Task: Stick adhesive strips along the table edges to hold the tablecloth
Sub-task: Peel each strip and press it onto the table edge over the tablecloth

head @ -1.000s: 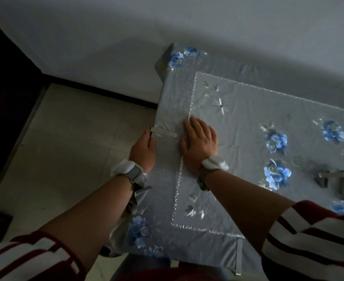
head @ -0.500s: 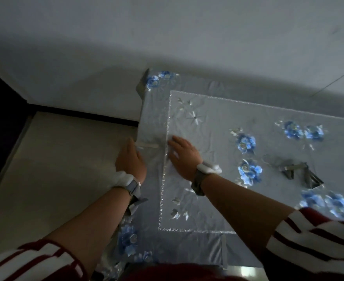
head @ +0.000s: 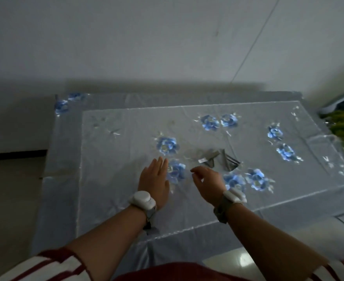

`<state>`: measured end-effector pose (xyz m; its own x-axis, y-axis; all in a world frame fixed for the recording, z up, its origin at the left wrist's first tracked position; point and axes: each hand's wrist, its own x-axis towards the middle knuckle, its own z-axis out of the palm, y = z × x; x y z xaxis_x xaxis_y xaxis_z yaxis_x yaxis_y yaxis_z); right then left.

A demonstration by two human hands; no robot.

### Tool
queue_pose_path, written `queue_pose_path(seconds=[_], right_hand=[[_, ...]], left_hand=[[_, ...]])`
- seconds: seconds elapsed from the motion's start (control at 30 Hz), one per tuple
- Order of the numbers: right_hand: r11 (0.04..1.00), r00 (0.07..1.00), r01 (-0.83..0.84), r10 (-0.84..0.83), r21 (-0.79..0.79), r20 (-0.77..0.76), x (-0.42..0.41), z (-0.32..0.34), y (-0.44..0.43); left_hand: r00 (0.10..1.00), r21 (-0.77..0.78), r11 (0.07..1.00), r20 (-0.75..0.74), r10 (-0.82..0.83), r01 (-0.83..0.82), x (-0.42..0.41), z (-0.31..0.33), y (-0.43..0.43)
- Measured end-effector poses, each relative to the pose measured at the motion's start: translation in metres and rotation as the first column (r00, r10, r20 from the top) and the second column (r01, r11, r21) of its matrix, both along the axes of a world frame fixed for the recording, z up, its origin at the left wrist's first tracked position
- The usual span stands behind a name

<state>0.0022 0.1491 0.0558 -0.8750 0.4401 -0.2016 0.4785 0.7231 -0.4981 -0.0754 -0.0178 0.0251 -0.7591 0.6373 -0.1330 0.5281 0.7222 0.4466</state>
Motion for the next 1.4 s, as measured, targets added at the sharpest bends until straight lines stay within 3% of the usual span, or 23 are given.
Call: queue_pose_path(seconds=[0.17, 0.47, 0.67, 0.77, 0.87, 0.93, 1.03, 1.2, 1.27, 1.33, 1.37, 1.4], right_hand=[[0.999, 0.997, 0.003, -0.007, 0.049, 0.074, 0.024, -0.005, 0.078], [0.926, 0.921, -0.369, 0.353, 0.080, 0.166, 0.000, -0.014, 0.121], [0.867, 0.868, -0.478, 0.441, 0.143, 0.228, -0.018, -0.012, 0.128], [0.917, 0.907, -0.399, 0.395, -0.003, 0.143, -0.025, 0.004, 0.131], [0.908, 0.954, -0.267, 0.296, -0.324, 0.042, -0.026, 0.025, 0.140], [0.822, 0.975, -0.106, 0.195, -0.559, 0.103, -0.025, 0.032, 0.145], [0.488, 0.968, 0.223, -0.007, -0.844, 0.252, -0.018, 0.036, 0.149], [0.038, 0.929, 0.360, -0.105, -0.932, 0.355, -0.006, 0.034, 0.151], [0.003, 0.931, 0.352, -0.108, -0.936, 0.350, -0.003, 0.032, 0.151], [0.147, 0.942, 0.332, -0.109, -0.932, 0.318, 0.000, 0.027, 0.150], [0.182, 0.946, 0.321, -0.110, -0.930, 0.305, 0.001, 0.026, 0.149], [0.151, 0.944, 0.325, -0.114, -0.934, 0.310, 0.001, 0.025, 0.149]], left_hand=[[0.996, -0.258, 0.966, -0.086, 0.013, -0.035, 0.022, -0.024, 0.053], [0.975, -0.307, 0.946, -0.220, 0.032, -0.100, 0.032, -0.043, 0.054], [0.975, -0.340, 0.932, -0.217, 0.051, -0.125, 0.032, -0.040, 0.056], [0.976, -0.342, 0.930, -0.212, 0.059, -0.130, 0.031, -0.038, 0.056], [0.975, -0.362, 0.923, -0.215, 0.057, -0.134, 0.034, -0.035, 0.058], [0.976, -0.379, 0.915, -0.206, 0.065, -0.141, 0.033, -0.034, 0.059], [0.980, -0.393, 0.905, -0.175, 0.099, -0.161, 0.033, -0.029, 0.060], [0.977, -0.330, 0.920, -0.071, 0.198, -0.211, 0.029, -0.023, 0.075], [0.956, -0.171, 0.943, 0.014, 0.294, -0.287, 0.028, -0.013, 0.085], [0.899, 0.049, 0.909, 0.184, 0.398, -0.413, 0.029, 0.005, 0.098], [0.871, 0.121, 0.887, 0.285, 0.399, -0.446, 0.032, 0.014, 0.105], [0.858, 0.168, 0.878, 0.356, 0.370, -0.449, 0.034, 0.018, 0.111]])
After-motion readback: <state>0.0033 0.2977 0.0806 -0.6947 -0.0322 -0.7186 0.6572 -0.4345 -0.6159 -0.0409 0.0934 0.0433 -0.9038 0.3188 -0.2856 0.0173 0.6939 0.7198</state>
